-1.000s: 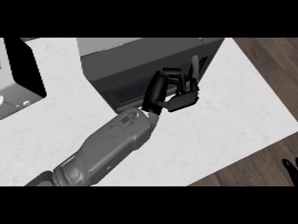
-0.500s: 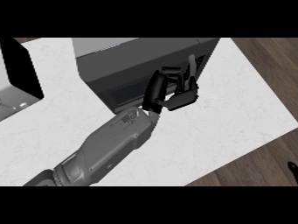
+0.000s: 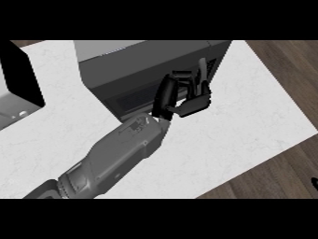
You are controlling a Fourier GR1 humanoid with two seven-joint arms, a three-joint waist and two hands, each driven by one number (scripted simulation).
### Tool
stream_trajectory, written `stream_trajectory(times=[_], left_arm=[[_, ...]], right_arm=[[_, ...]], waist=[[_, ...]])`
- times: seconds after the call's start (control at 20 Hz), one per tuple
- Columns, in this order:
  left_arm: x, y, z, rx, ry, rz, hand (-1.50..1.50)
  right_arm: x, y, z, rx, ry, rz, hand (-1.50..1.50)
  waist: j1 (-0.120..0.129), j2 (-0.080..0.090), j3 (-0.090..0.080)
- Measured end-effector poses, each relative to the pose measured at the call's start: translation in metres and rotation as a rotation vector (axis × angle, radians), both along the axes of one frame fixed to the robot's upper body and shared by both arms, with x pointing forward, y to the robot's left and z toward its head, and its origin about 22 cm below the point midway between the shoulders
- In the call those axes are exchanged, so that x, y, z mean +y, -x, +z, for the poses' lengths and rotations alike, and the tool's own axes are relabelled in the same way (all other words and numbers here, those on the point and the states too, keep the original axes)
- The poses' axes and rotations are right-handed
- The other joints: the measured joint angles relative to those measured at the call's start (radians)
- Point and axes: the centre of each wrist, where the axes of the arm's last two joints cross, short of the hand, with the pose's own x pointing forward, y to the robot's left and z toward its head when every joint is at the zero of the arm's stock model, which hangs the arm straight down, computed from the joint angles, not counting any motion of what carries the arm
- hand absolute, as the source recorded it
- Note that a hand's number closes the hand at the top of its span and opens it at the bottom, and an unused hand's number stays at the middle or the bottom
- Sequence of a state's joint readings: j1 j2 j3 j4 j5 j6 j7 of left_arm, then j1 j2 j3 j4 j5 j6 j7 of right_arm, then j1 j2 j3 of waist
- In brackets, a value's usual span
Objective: Pick up the milk, place it into the microwave and close the microwave
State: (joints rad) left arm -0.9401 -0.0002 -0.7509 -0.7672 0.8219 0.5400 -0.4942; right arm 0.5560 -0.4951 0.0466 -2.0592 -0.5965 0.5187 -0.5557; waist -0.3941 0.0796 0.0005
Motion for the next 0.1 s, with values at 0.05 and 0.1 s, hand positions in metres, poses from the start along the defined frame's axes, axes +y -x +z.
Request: stream_trajectory(times=[0.05,0.1], left_arm=[[-0.0001,0.0000,-0.0001,0.001,0.001,0.001,1.50],[0.0000,-0.0002,-0.0004,-0.001,0.002,0.001,1.50]], right_arm=[[-0.0005,0.0001,0.0015,-0.001,0.001,0.003,-1.50],[-0.0006,0.0008,0.0021,0.002,0.001,0.008,-1.50]], waist=[[-0.001,0.000,0.000],[-0.001,0.000,0.000]])
